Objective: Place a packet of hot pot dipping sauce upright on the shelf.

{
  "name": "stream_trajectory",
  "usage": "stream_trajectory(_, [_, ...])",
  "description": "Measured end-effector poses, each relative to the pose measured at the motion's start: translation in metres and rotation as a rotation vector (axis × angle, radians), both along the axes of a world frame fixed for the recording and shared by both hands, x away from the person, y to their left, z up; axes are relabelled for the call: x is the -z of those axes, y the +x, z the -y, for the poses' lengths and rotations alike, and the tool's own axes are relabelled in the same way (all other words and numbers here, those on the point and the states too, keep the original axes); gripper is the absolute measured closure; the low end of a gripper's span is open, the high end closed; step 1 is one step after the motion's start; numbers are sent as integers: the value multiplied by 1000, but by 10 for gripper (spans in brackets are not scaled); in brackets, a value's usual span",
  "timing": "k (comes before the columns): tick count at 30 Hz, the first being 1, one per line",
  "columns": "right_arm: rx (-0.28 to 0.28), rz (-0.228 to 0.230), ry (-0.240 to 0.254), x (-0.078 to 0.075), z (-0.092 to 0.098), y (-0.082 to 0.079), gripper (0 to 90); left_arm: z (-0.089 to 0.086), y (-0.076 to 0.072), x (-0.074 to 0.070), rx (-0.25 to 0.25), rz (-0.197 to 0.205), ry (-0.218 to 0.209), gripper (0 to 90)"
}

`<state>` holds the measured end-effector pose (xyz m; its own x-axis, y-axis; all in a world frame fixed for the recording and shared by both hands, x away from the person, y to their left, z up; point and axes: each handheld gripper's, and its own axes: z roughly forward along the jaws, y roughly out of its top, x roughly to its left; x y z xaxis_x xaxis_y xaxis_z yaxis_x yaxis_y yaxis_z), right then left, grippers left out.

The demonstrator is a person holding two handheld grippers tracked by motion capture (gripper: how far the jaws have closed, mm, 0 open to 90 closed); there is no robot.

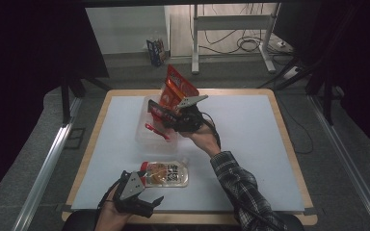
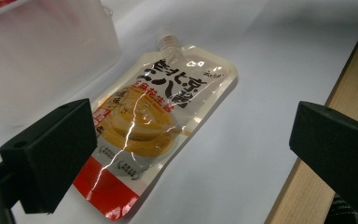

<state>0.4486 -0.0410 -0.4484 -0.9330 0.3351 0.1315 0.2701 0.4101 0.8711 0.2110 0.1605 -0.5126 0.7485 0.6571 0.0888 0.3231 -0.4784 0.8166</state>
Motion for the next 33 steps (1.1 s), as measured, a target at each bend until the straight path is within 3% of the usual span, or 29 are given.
stream_trajectory(10, [-14,2,-12,1,-4,-2,614,2,0,1,7,-2,16,7])
stream_trajectory(13, [-5,2,-14,0,-4,-3,700,2,0,1,9,-3,22,7])
stream_trajectory(17, [7,19,-19,-1,-2,-4,721,3,0,2,11,-4,27,8])
stream_trajectory(28, [-58,50,22,2,8,-10,723,4,0,2,14,-4,33,8])
stream_trajectory(33, [-89,44,4,3,3,-11,723,4,0,2,14,-4,33,9])
